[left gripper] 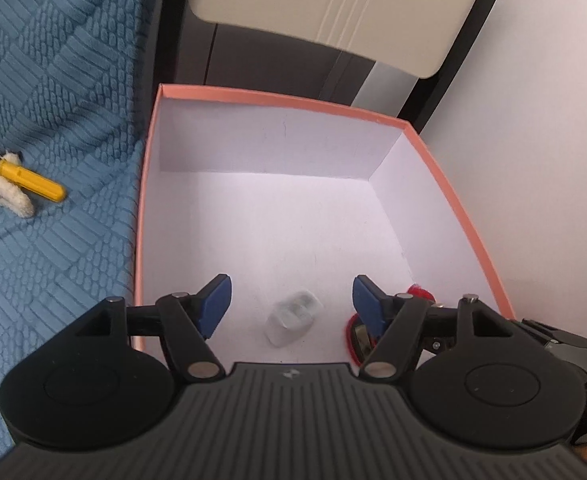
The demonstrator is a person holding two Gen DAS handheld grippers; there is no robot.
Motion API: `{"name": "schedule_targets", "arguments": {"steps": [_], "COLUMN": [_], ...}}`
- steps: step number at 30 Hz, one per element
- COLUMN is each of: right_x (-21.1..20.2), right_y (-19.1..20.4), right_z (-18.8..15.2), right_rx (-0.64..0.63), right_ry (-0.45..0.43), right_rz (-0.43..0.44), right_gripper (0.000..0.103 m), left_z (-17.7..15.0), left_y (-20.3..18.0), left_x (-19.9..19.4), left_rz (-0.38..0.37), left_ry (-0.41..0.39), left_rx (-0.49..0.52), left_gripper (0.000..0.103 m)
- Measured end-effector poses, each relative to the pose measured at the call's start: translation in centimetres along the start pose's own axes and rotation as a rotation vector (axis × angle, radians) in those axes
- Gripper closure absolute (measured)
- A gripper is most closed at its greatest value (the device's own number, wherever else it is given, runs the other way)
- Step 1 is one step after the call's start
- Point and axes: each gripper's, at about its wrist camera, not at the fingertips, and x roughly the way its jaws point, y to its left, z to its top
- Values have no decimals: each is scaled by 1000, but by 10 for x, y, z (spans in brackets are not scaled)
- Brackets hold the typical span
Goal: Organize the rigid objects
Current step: 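Lower the adapter into the box with the left tool while the right tool releases the toy figure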
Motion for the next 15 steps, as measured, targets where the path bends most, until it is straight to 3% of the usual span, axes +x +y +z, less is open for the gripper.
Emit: {"name": "schedule_targets", "arguments": {"steps": [15], "right_x": [-83], "right_y": [47], "right_z": [3], "right_rx": [-40], "right_ry": [-118], "right_rz": [22], "right_gripper": [28], "left_z": [-11], "left_y": [18], "left_x": [-91], "left_rz": [-1], "left_ry": [-133], "left_rx": [26], "left_gripper": [31]}}
